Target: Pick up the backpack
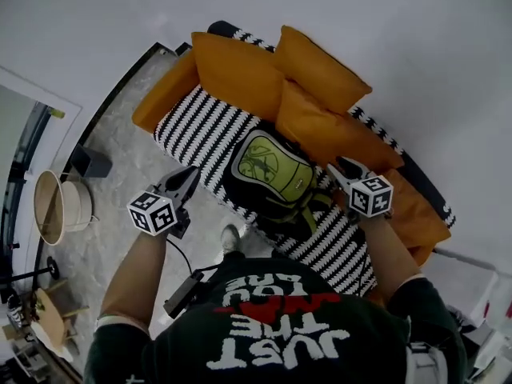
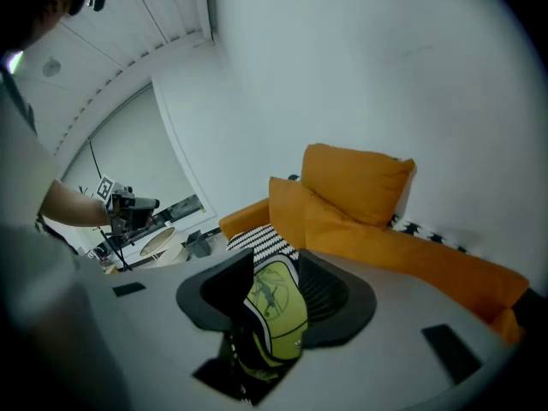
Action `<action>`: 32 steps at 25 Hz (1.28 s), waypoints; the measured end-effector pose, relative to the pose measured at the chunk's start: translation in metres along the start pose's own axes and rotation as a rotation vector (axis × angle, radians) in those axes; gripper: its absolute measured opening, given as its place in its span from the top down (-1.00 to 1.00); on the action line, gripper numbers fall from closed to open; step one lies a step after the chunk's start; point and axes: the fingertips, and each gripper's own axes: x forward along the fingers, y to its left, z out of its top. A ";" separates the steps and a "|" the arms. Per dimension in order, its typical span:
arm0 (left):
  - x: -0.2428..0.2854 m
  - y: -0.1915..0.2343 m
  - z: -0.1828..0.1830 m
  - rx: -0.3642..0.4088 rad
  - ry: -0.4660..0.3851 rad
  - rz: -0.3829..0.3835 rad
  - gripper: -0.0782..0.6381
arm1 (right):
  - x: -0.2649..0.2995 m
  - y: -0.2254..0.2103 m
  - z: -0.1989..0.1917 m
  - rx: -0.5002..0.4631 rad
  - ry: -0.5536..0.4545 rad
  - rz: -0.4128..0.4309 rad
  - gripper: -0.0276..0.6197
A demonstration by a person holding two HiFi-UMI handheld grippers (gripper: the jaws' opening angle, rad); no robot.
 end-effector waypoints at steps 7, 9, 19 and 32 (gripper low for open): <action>0.082 0.086 -0.104 -0.114 0.154 -0.026 0.32 | 0.077 -0.050 -0.126 0.189 0.231 -0.030 0.00; 0.106 0.107 -0.134 -0.160 0.188 -0.031 0.15 | 0.093 -0.072 -0.161 0.253 0.268 -0.049 -0.05; 0.208 0.167 -0.291 -0.311 0.330 -0.080 -0.49 | 0.178 -0.146 -0.312 0.506 0.382 0.005 -0.35; 0.266 0.157 -0.370 -0.318 0.439 -0.087 -0.61 | 0.210 -0.147 -0.356 0.510 0.552 0.213 -0.46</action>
